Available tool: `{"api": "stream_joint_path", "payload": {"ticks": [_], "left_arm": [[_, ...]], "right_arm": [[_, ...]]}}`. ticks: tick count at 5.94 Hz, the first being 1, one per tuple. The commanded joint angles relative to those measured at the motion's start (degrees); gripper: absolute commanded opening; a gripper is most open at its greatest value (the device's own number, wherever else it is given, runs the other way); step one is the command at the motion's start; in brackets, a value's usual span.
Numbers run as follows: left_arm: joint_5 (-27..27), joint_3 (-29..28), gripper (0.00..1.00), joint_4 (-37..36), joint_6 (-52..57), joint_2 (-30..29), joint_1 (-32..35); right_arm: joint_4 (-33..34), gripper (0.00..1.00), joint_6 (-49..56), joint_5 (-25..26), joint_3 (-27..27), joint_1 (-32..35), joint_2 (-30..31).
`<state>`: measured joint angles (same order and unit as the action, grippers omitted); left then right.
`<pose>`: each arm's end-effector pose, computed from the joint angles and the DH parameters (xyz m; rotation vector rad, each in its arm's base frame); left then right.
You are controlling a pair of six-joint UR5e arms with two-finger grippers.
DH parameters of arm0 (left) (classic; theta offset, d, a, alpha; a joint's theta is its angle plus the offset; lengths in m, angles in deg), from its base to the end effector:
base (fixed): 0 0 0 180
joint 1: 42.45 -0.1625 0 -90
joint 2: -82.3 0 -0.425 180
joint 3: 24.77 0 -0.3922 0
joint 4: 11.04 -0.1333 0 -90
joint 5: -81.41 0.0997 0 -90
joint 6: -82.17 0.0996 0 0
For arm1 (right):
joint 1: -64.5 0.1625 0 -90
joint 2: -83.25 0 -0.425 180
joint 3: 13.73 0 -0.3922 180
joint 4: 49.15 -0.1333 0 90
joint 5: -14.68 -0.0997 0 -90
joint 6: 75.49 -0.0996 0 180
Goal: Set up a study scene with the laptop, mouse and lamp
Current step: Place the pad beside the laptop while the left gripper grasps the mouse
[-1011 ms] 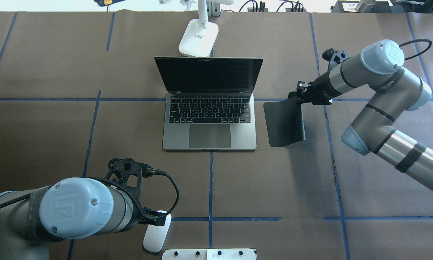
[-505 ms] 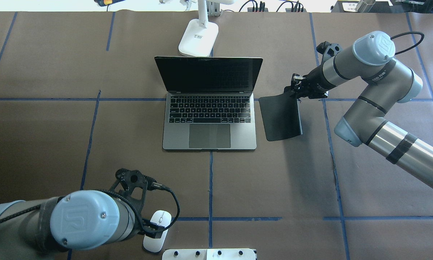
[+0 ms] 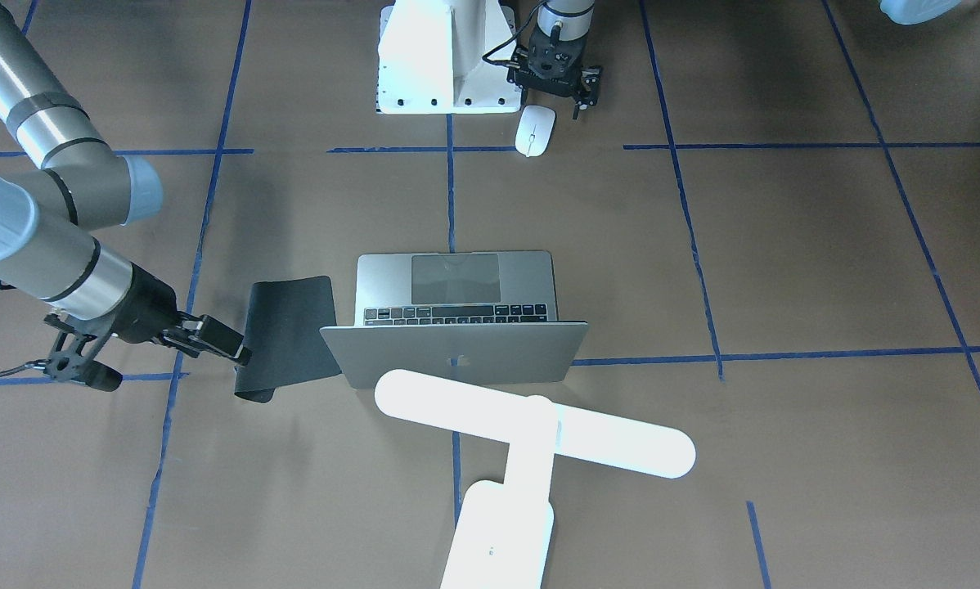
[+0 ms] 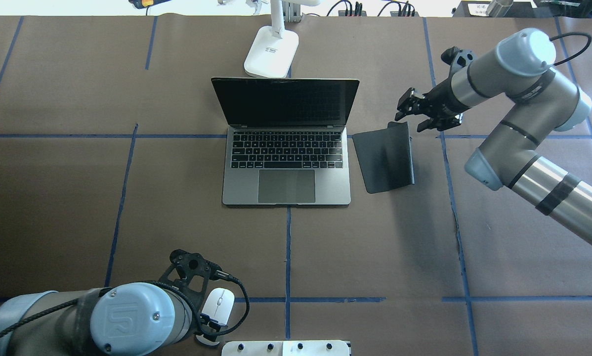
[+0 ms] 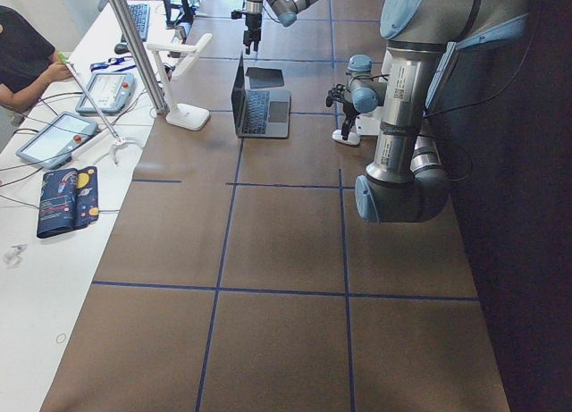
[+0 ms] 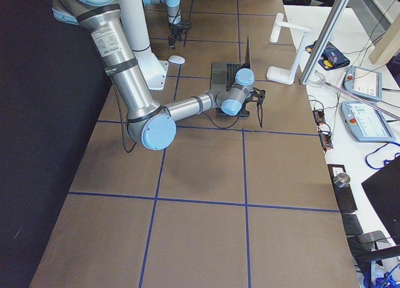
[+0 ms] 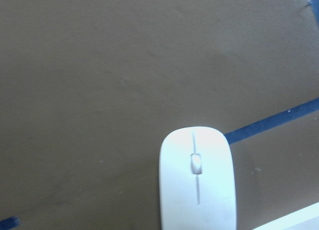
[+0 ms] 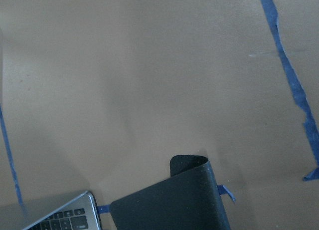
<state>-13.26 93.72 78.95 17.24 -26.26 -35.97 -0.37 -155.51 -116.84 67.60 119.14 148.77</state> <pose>0.5255 -0.1857 0.2730 0.1499 0.8147 0.3393 -0.3330 -0.5856 0.3994 -0.0524 -1.1560 0.3309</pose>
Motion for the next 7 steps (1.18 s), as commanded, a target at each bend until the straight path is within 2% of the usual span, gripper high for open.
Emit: {"api": "stream_joint_path", "payload": {"ticks": [1,2,7], "left_arm": [[0.0,-1.7,1.00,2.4,-0.7,-0.2,-0.2],[0.1,-3.5,1.00,2.5,-0.5,-0.2,-0.2],[0.2,-4.8,1.00,3.3,-0.5,-0.4,-0.4]], "right_arm": [[0.0,1.00,0.0,-0.5,1.6,0.3,1.0],[0.0,1.00,0.0,-0.5,1.7,0.4,1.0],[0.0,1.00,0.0,-0.4,1.7,0.3,1.1]]}}
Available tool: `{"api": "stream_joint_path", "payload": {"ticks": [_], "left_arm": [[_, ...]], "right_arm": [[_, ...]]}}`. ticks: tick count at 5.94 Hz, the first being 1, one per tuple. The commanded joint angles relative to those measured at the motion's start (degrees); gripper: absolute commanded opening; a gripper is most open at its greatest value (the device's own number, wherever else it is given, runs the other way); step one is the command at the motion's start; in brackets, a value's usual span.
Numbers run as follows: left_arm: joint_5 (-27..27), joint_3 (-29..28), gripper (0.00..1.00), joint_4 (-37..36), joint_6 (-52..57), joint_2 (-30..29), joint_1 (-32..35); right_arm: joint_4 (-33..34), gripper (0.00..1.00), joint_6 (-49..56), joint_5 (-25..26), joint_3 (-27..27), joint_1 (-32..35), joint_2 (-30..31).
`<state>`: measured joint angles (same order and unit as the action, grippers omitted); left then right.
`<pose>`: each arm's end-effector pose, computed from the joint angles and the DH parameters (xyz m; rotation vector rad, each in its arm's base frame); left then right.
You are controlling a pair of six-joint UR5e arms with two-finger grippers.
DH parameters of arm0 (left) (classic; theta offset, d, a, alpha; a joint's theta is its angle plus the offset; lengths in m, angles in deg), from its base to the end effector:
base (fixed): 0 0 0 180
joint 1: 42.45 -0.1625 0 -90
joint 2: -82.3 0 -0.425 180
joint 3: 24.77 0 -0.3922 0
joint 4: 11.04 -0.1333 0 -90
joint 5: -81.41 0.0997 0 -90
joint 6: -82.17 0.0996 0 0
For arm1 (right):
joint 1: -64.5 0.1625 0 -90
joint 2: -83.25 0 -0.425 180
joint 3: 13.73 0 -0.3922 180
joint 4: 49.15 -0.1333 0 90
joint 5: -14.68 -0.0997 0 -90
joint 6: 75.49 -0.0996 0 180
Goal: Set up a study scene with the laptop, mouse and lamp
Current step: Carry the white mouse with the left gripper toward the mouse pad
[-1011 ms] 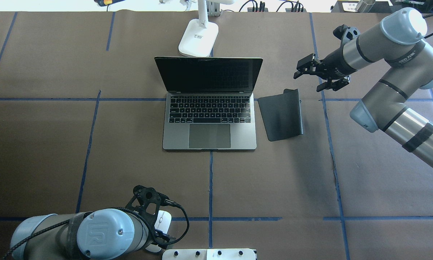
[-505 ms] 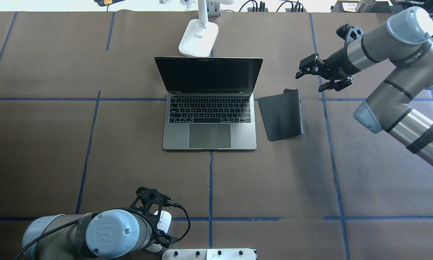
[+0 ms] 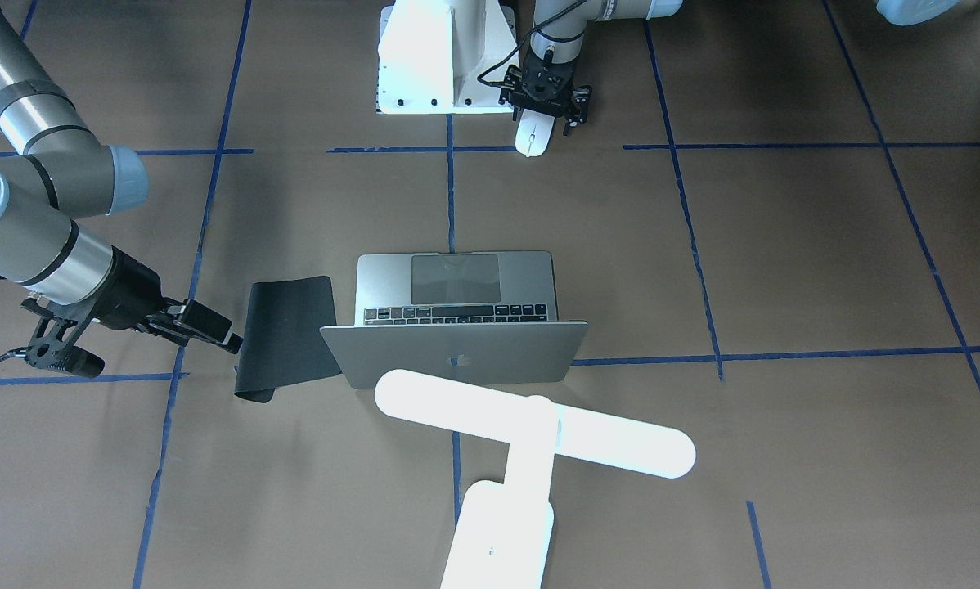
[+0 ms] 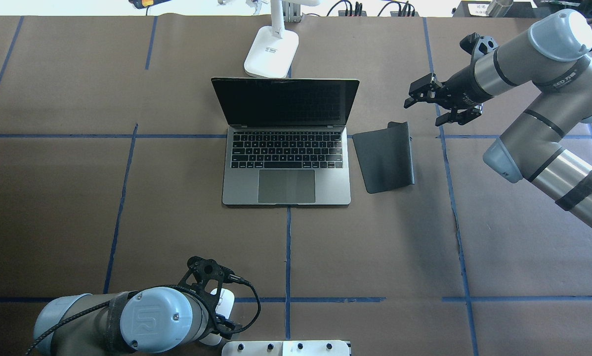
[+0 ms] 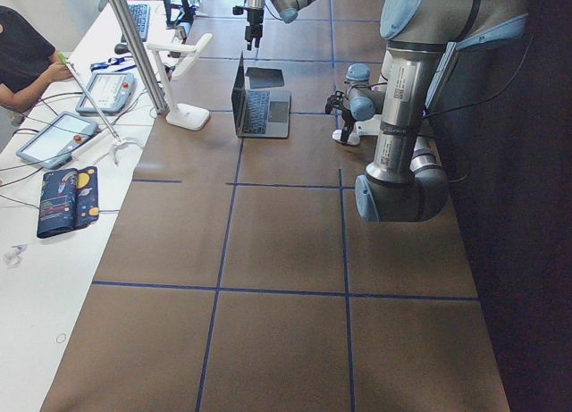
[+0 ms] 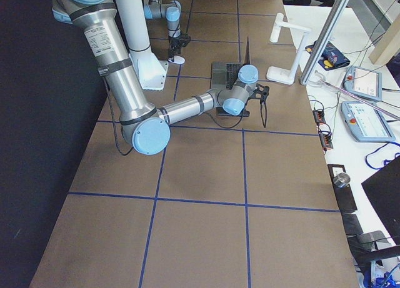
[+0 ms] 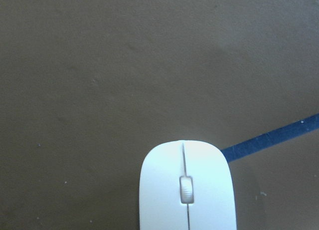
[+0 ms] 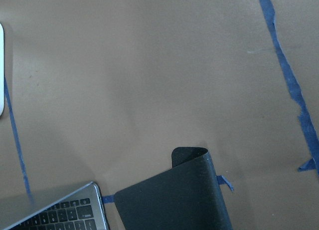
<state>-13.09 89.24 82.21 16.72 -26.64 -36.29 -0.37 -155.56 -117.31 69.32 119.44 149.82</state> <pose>0.5490 -0.1855 0.2940 0.1425 0.8008 0.3348 -0.3251 -0.5793 0.3965 -0.0495 -1.1673 0.3262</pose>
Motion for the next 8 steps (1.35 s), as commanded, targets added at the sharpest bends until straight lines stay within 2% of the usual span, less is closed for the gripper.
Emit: {"api": "stream_joint_path", "payload": {"ticks": [1,2,3,5,6,8], "left_arm": [[0.0,-0.3,0.99,0.0,0.0,0.0,-0.1],[0.0,-0.3,0.88,0.0,0.0,0.0,-0.2],[0.0,-0.3,0.66,0.0,0.0,0.0,-0.2],[0.0,-0.2,0.44,0.0,-0.1,-0.2,-0.2],[0.1,0.8,0.39,-0.2,0.0,-0.7,0.7],[0.1,0.2,0.38,-0.9,-0.3,-8.4,5.7]], "right_arm": [[0.0,1.00,0.0,0.2,-0.1,0.0,0.1],[0.0,1.00,0.0,0.2,-0.1,-0.1,0.1],[0.0,1.00,0.0,0.3,-0.1,-0.1,0.1],[0.0,1.00,0.0,0.3,-0.1,-0.1,0.8],[0.0,1.00,0.0,-0.2,0.6,0.5,0.8],[-0.2,1.00,0.1,-3.5,0.9,3.9,1.6]]}}
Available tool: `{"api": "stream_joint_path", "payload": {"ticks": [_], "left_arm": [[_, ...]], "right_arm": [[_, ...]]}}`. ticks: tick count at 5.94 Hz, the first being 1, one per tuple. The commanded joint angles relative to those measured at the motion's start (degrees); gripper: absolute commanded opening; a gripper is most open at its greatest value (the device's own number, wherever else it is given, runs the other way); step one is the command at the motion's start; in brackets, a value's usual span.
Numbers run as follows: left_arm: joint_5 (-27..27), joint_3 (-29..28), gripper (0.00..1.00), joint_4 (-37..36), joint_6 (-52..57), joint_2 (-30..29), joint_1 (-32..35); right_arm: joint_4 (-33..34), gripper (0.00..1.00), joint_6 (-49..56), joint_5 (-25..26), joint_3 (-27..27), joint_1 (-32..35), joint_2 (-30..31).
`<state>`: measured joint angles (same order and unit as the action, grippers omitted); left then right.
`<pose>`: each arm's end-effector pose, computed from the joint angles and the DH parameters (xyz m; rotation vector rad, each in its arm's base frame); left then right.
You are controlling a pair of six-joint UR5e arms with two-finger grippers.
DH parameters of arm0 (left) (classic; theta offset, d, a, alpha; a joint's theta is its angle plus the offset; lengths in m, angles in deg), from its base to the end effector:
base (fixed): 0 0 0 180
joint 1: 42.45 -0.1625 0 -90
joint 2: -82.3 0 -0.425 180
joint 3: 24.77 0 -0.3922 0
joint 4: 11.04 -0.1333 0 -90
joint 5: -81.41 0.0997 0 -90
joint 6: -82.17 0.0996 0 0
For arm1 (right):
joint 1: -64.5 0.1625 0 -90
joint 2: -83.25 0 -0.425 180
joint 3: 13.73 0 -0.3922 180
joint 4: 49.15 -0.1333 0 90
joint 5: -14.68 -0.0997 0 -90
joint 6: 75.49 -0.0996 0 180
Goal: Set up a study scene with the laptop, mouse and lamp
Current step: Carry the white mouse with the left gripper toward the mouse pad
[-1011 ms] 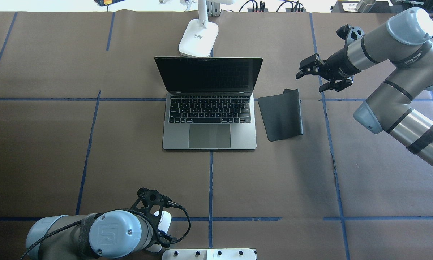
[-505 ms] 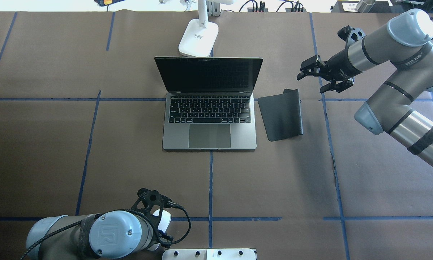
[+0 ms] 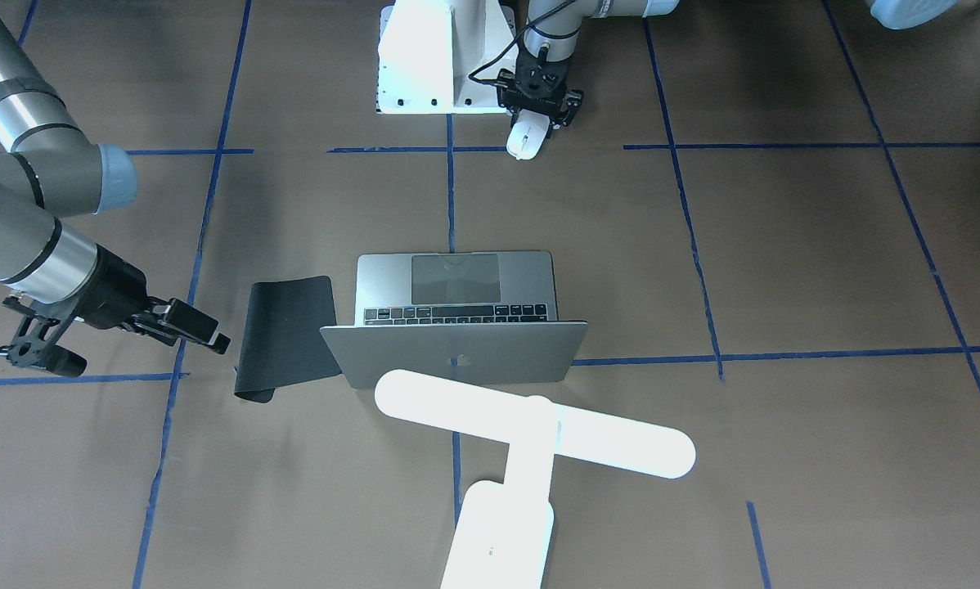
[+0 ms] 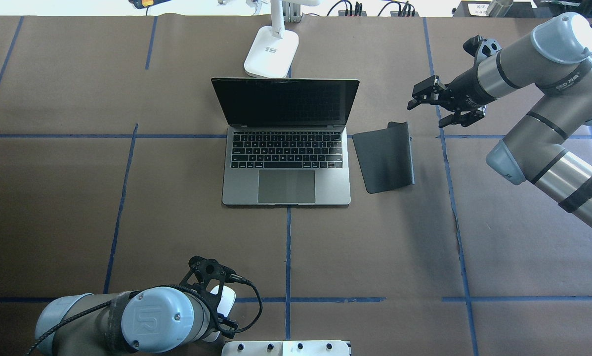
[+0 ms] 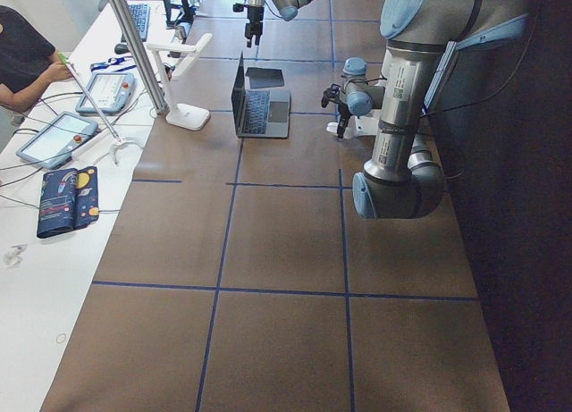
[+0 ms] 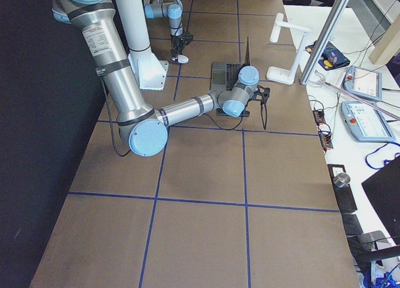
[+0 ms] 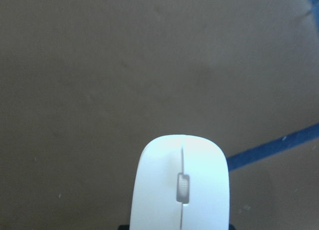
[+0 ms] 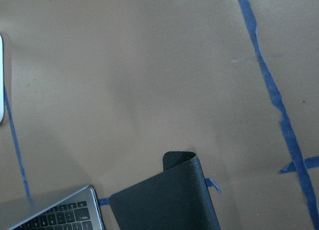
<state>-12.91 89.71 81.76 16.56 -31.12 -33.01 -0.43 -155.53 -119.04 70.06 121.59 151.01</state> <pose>0.5435 -0.2179 0.2472 0.1906 0.8696 0.2769 -0.3003 -0.5826 0.4026 -0.0566 -1.1752 0.3451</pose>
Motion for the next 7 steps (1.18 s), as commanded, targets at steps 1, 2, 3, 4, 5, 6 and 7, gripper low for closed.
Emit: {"api": "stream_joint_path", "payload": {"ticks": [1,2,3,4,5,6,7], "left_arm": [[-0.2,-0.6,0.38,-0.7,-0.3,-6.5,3.6],[-0.3,-3.5,0.38,-0.7,-0.7,-10.8,5.8],[-0.3,-12.4,0.38,-0.8,-2.5,-19.1,7.0],[-0.3,-19.1,0.38,-0.3,-8.3,-25.5,7.9],[-0.3,-26.9,0.38,0.3,-8.9,-31.4,8.7],[-0.4,-36.1,0.38,0.9,-8.6,-38.3,10.3],[-0.4,-47.0,0.38,8.7,-9.0,-43.9,12.0]], "right_arm": [[-0.4,1.00,0.6,-2.2,0.1,3.0,1.5],[-0.4,1.00,1.7,-3.7,0.1,5.6,2.6],[-0.3,1.00,6.2,-6.6,0.0,9.4,4.8],[0.0,1.00,10.7,-7.5,-0.5,11.3,6.6],[0.0,1.00,11.3,-7.5,-0.6,11.8,7.0],[-0.2,1.00,11.7,-7.4,-0.3,12.2,8.1],[-0.2,1.00,12.1,-7.4,-0.5,12.3,8.2]]}}
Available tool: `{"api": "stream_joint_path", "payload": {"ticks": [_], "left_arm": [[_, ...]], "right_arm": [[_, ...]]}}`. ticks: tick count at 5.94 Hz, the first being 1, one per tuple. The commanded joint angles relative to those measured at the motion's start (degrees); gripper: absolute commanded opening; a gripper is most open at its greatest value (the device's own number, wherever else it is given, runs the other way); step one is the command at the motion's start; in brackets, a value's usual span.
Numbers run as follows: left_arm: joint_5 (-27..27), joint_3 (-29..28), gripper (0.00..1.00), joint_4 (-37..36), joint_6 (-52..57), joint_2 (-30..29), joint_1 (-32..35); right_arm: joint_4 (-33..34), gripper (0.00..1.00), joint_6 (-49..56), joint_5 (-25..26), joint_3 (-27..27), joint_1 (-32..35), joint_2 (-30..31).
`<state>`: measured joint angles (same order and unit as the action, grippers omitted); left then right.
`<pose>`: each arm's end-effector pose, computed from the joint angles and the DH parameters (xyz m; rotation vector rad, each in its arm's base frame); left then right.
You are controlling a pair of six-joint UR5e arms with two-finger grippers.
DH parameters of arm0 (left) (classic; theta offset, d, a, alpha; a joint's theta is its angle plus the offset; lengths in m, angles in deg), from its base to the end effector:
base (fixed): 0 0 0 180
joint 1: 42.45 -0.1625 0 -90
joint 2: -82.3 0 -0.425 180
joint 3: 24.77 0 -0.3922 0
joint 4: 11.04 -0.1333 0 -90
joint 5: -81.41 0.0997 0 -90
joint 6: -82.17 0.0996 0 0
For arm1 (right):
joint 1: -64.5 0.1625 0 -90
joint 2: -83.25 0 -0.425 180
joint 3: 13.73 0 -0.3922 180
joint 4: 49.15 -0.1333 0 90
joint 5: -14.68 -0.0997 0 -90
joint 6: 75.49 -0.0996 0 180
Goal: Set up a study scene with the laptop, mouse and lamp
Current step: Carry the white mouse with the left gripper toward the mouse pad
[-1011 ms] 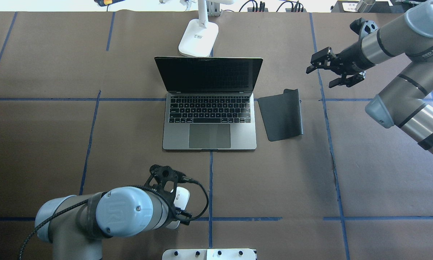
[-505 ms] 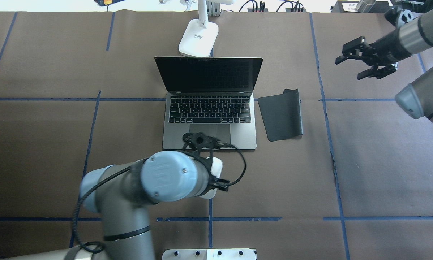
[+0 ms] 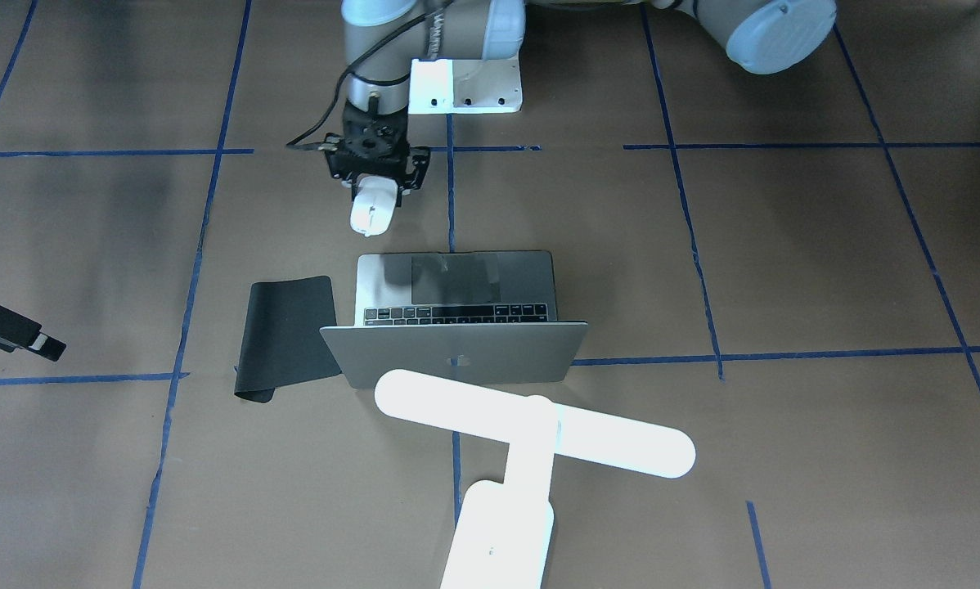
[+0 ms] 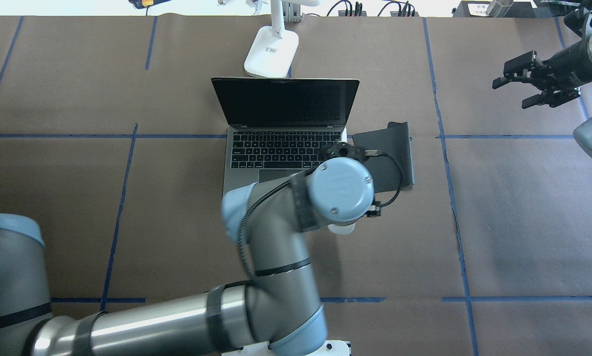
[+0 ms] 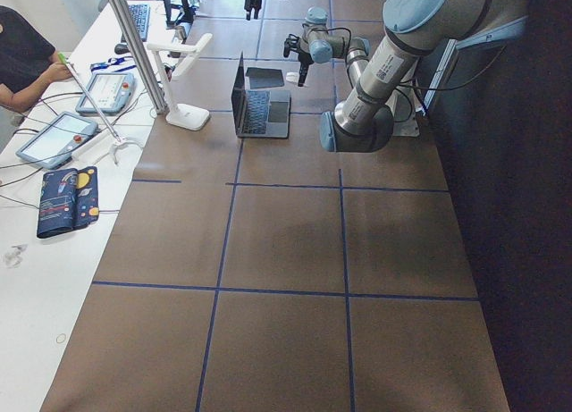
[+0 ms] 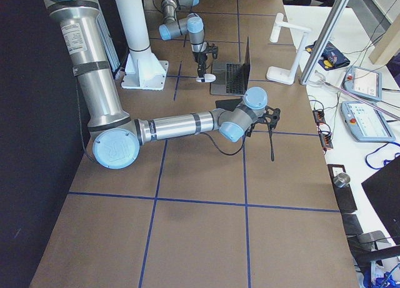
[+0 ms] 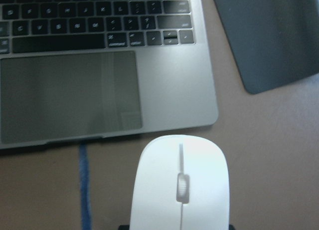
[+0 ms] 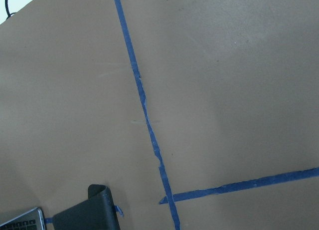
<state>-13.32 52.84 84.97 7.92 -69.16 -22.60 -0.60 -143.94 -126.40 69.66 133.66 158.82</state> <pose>0.6806 -0.3787 0.0443 0.2212 0.9380 -0.0263 -0.1638 -0.5871 0.4860 -0.0166 -1.1553 0.3544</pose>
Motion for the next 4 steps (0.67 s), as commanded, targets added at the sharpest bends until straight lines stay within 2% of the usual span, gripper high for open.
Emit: {"api": "stream_joint_path", "payload": {"ticks": [1,3,4], "left_arm": [[0.0,-22.2,0.38,9.5,-0.4,-12.7,2.7],[0.1,-32.4,0.38,15.8,-0.5,-17.6,3.4],[0.2,-41.3,0.38,21.7,-0.9,-21.4,3.9]], "right_arm": [[0.0,1.00,0.6,0.0,-0.2,0.4,0.9],[0.0,1.00,0.9,0.0,-0.1,0.2,1.1],[-0.2,1.00,0.9,0.0,0.2,0.2,1.8]]}}
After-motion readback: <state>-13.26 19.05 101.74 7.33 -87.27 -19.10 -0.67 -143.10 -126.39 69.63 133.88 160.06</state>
